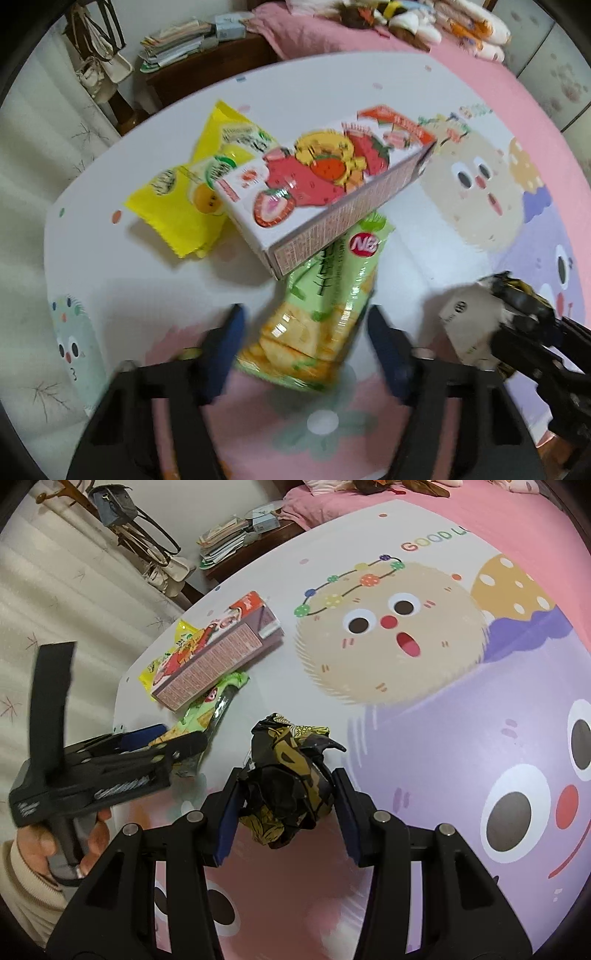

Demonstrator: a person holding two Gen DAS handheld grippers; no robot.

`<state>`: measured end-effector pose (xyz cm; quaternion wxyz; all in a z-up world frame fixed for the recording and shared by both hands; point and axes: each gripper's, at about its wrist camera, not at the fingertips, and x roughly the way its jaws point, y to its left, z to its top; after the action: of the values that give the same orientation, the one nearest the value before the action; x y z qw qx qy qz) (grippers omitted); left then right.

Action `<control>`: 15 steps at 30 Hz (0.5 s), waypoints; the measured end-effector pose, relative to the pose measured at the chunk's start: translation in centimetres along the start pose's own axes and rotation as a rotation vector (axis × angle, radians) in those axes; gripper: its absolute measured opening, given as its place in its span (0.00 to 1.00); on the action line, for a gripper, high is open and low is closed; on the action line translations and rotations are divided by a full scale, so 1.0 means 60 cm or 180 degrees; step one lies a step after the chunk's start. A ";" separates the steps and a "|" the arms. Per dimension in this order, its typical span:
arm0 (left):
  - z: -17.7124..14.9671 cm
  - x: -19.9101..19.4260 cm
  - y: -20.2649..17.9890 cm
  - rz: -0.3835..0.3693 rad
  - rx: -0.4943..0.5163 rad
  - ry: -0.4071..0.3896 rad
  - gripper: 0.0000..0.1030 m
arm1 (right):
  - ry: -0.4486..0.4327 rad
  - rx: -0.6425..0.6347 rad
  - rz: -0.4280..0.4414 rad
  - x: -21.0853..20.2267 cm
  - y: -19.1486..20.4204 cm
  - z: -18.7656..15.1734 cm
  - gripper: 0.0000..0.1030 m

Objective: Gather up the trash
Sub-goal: 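Grasp the green NB cracker packet with the left tool while the right tool grasps the black-and-gold wrapper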

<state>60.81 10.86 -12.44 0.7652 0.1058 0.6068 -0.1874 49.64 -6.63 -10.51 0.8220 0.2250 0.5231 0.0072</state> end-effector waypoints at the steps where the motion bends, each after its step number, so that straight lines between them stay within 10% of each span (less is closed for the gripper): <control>1: 0.001 0.006 -0.003 -0.0007 -0.0004 0.0029 0.48 | 0.0000 0.0004 0.0000 0.001 -0.001 -0.003 0.42; 15: -0.111 -0.017 -0.081 -0.0055 -0.0186 0.0006 0.21 | 0.0064 -0.0100 0.0165 -0.050 -0.041 -0.055 0.42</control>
<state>52.65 9.21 -12.74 0.7657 0.0783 0.6137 -0.1761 44.90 -8.36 -10.03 0.8197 0.2255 0.5250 0.0390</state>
